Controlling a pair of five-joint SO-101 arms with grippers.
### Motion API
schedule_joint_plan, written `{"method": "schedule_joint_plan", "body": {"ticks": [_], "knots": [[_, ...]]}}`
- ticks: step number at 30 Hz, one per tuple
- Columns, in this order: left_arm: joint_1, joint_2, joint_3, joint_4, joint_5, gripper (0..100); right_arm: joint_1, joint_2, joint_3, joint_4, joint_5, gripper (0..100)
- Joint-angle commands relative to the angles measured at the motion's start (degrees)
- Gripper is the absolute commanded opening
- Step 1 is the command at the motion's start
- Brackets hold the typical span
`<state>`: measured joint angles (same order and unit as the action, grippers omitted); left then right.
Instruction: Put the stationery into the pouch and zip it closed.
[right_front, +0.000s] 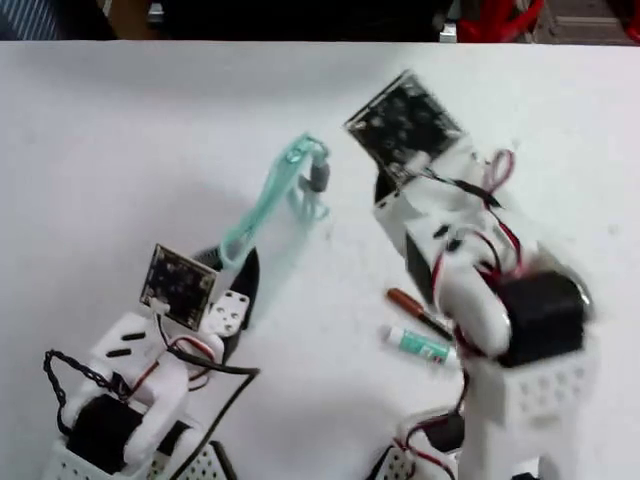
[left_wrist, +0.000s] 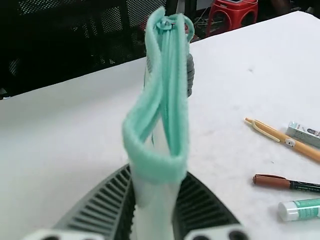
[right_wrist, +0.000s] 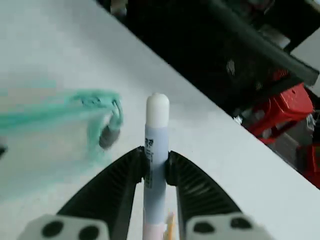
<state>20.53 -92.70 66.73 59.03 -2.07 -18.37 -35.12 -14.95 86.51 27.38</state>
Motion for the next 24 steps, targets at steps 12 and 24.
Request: {"method": "schedule_joint_plan", "body": {"ticks": [12, 24], "knots": [[0.84, -0.48, 0.44, -2.55, 0.70, 5, -10.59, 8.84, -22.68, -13.67, -35.08, 1.7], [-5.67, -0.57, 0.53, -2.64, 5.27, 17, -13.05, 9.80, -7.03, -25.80, -36.84, 1.8]]}}
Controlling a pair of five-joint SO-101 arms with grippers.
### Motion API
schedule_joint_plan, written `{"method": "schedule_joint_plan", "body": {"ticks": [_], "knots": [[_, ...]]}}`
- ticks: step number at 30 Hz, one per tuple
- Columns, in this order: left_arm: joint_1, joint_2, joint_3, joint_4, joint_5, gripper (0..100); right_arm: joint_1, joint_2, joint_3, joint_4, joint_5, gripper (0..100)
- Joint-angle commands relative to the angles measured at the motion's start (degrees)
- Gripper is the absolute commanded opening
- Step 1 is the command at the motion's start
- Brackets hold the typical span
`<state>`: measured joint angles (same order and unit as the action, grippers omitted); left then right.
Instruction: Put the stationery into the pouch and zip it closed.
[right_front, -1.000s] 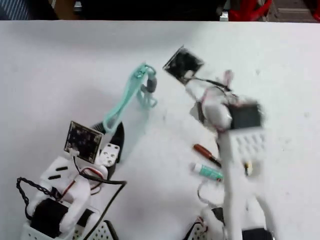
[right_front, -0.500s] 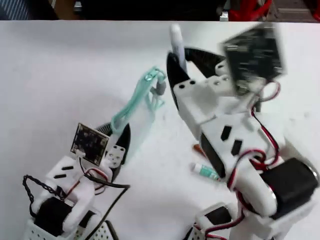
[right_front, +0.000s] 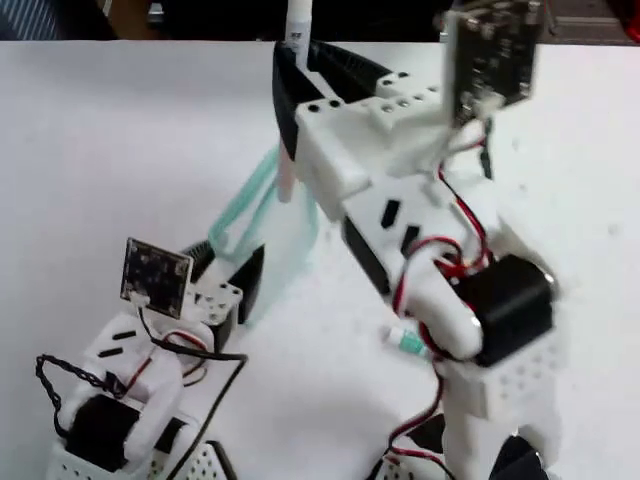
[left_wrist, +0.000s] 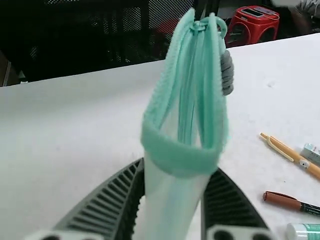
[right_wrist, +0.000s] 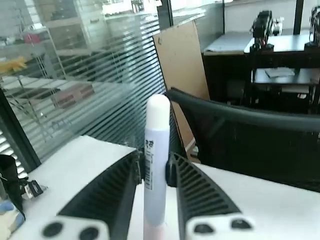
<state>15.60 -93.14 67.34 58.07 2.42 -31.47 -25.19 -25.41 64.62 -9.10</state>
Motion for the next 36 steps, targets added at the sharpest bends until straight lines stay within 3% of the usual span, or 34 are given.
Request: {"method": "schedule_joint_plan", "body": {"ticks": [1, 13, 20, 28, 31, 34, 36], "knots": [[-0.66, -0.13, -0.09, -1.67, 0.79, 17, -0.04, -0.22, 5.10, -5.76, -0.35, 1.8], [-0.92, -0.13, 0.00, -2.29, 0.79, 17, -0.31, 0.22, 18.55, -19.91, -0.26, 1.8], [-1.01, -0.13, 2.29, -4.66, 0.79, 17, -0.66, -2.51, 28.75, -18.15, 1.85, 1.8], [-1.10, -0.13, 2.29, -4.57, 0.70, 17, -6.11, -9.01, 30.42, -7.87, 5.71, 2.2], [-1.10, -0.13, 2.29, -4.31, 0.70, 17, -8.31, -9.01, 30.59, -4.00, 10.81, 10.4], [-1.10, -0.13, 2.37, -4.22, 0.70, 17, -8.66, -9.54, 30.42, -1.01, 11.25, 27.4], [-1.10, -0.13, 2.37, -4.22, 0.70, 17, -8.13, -10.15, 29.01, 0.40, 11.43, 32.9]]}}
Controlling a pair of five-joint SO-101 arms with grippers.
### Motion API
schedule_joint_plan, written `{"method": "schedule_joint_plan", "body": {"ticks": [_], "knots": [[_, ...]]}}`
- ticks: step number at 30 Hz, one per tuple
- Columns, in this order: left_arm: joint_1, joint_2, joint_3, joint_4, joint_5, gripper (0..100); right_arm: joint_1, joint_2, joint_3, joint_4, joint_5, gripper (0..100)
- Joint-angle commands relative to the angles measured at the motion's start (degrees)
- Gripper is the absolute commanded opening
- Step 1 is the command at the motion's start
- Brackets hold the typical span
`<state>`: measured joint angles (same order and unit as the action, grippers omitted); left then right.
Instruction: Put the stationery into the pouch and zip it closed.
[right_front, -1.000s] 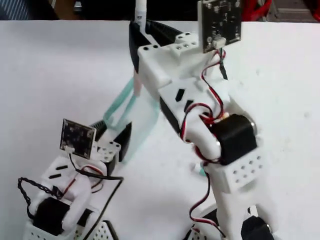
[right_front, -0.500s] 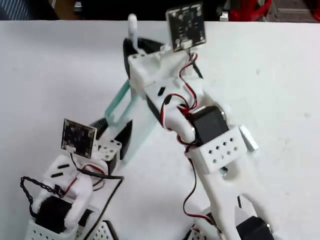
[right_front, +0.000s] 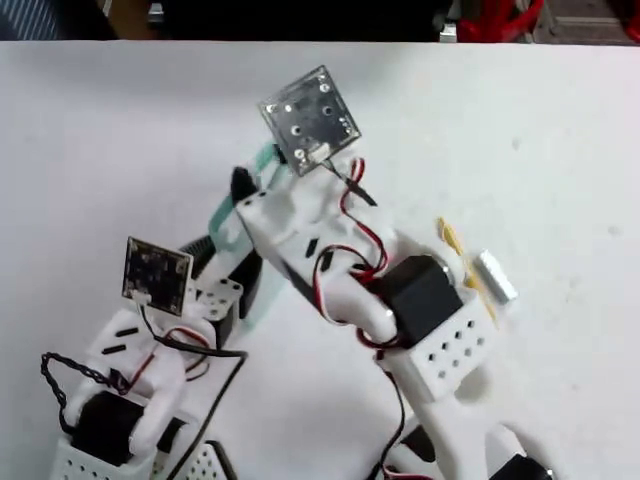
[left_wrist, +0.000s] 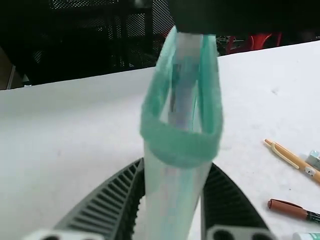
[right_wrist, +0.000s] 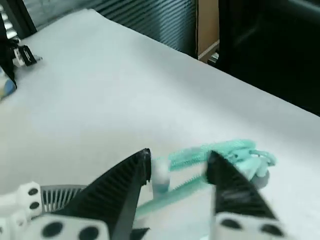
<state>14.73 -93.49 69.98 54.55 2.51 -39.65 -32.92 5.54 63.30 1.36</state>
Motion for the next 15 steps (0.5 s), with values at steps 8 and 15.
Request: {"method": "schedule_joint_plan", "body": {"ticks": [8, 15], "knots": [[-4.53, 0.22, -0.26, -0.62, 0.62, 17, 15.78, -4.97, -10.90, 10.77, 1.23, 25.8], [-5.14, 0.22, -0.26, -0.62, 0.62, 17, 37.93, 4.09, -5.01, 11.82, 17.14, 25.5]]}}
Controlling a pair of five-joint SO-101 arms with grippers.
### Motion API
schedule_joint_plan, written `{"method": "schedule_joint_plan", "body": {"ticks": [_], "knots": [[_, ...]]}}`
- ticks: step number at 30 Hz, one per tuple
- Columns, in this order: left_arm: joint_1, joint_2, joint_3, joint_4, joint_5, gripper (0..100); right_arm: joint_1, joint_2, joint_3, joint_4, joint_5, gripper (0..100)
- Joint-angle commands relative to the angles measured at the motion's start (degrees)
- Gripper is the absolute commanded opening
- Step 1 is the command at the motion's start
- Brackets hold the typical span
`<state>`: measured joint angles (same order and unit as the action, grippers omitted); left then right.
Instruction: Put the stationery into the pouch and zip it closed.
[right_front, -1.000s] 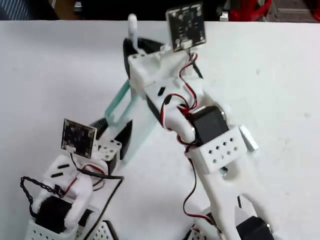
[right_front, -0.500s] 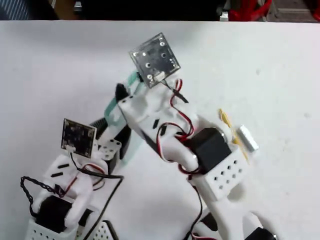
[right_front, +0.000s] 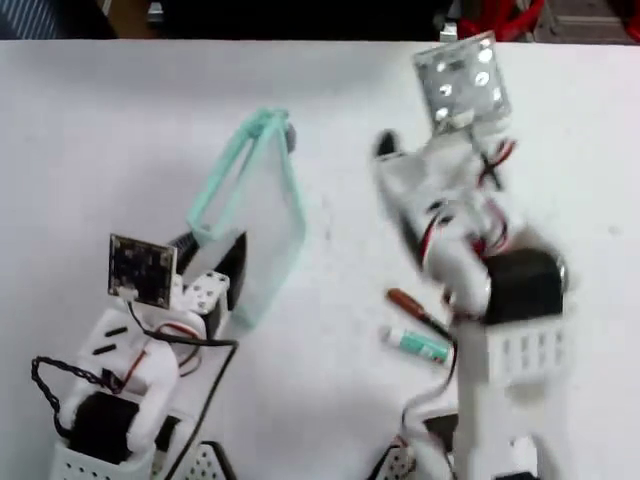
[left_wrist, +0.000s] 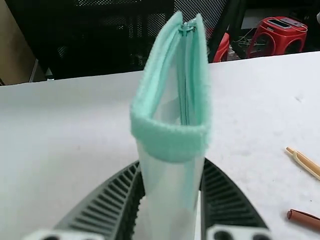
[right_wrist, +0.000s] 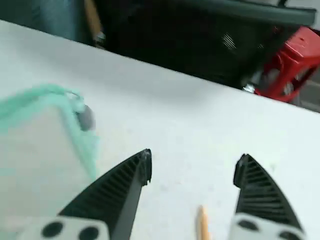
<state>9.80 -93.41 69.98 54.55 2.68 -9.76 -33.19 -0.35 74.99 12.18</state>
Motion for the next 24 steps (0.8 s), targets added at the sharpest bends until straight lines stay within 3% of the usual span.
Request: {"method": "schedule_joint_plan", "body": {"ticks": [1, 5, 9, 15, 24], "knots": [[-0.22, 0.13, -0.18, -0.62, 0.44, 17, 10.24, 7.16, 1.49, 0.13, 8.88, 25.5], [-0.13, 0.13, -0.18, -0.62, 0.44, 17, 15.16, 20.97, 3.25, 0.13, 19.87, 25.4], [-0.13, 0.13, 1.23, -1.05, 0.44, 17, 17.19, 35.74, 3.16, -1.54, 26.29, 25.4], [-0.04, 0.13, 1.32, -1.05, 0.44, 17, 16.75, 49.98, 3.16, -9.19, 29.19, 19.0], [-0.04, 0.13, 1.32, -1.05, 0.44, 17, 16.48, 56.84, 2.64, -15.25, 29.10, 20.2]]}}
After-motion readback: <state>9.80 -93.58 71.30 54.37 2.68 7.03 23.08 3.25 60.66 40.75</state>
